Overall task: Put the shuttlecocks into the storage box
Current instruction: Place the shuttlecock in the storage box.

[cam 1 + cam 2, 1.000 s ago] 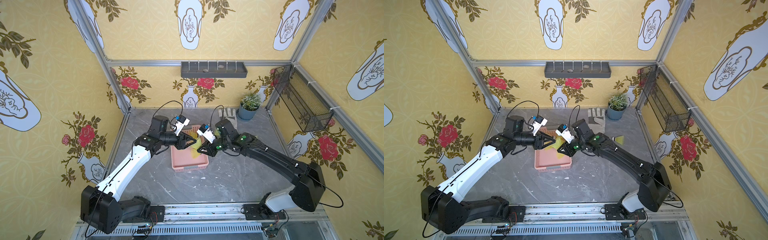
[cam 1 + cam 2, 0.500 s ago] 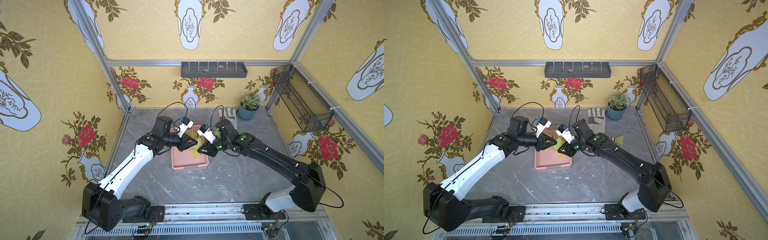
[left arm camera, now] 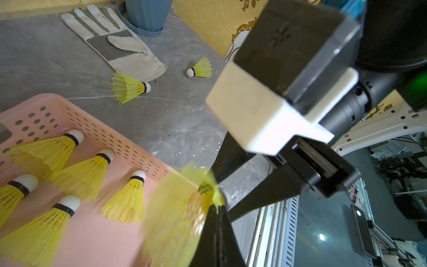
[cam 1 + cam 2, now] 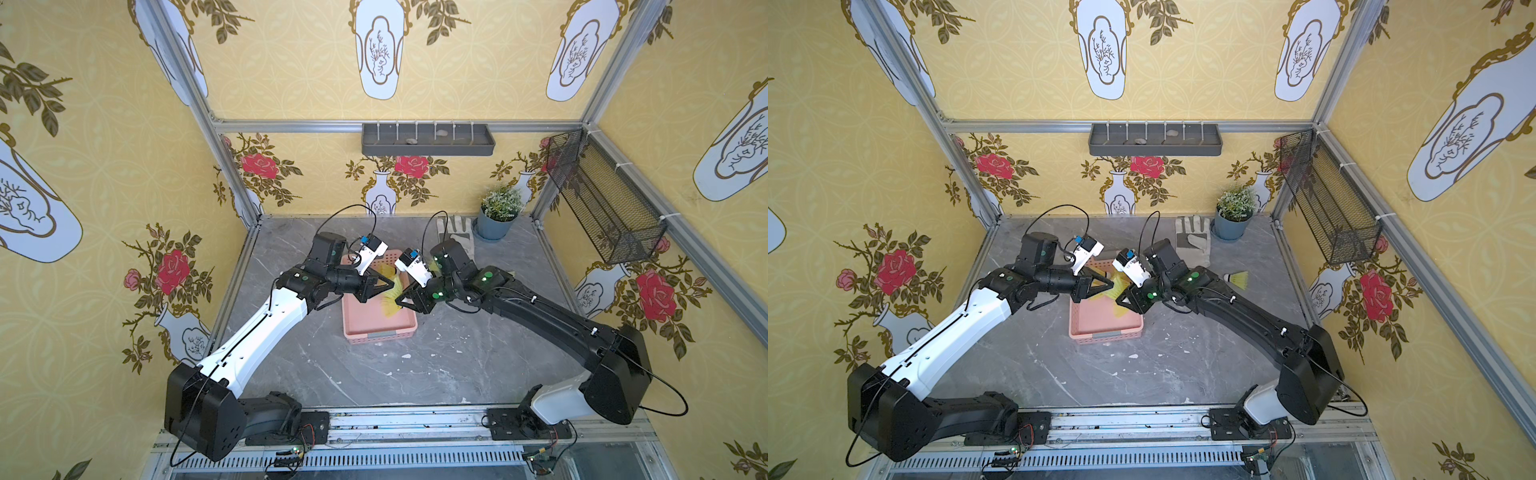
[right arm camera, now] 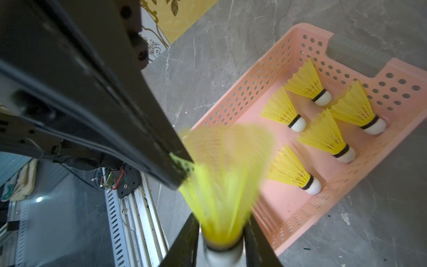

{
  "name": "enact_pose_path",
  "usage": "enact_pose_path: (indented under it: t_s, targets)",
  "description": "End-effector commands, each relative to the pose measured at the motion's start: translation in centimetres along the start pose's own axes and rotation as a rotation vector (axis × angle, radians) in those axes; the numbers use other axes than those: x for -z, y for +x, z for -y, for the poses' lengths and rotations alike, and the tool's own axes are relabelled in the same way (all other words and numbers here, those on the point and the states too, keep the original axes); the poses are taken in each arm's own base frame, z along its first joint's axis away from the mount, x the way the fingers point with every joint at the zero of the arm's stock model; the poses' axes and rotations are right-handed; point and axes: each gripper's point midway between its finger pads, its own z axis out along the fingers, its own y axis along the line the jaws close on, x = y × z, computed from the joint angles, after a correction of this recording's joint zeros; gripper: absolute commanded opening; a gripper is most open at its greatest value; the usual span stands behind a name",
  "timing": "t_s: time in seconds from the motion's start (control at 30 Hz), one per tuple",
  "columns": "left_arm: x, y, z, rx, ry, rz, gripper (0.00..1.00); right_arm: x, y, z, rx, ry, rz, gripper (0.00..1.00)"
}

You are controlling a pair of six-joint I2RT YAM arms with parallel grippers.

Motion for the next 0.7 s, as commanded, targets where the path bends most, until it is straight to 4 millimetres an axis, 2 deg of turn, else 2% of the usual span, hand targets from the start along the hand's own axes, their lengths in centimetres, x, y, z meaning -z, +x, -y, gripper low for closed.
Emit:
enact_pose_path:
  t_s: [0.0,0.1,0.33,0.47,0.67]
  targets:
    - [0.1,-0.5,-1.4,0.058,-0.081,0.041,0.0,0.5,-1.1,1.6,-0.003,0.1,0.06,0.5]
    - [0.2,-0.8,-2.7,0.118,-0.149,0.088,0.0,0.9,-1.3,3.0,-0.023,0.185,0.084,0.59]
    - [1.4,-0.7,-5.5,0.278,-0.302,0.234,0.0,3.0,-1.4,6.7,-0.091,0.405,0.152,0.64]
    - [1.7,0.7,-7.0,0.399,-0.356,0.292,0.0,4.4,-1.2,8.4,-0.129,0.51,0.196,0.64]
    - [1.7,3.4,-9.1,0.547,-0.439,0.315,0.0,5.7,-0.8,9.4,-0.163,0.59,0.239,0.64]
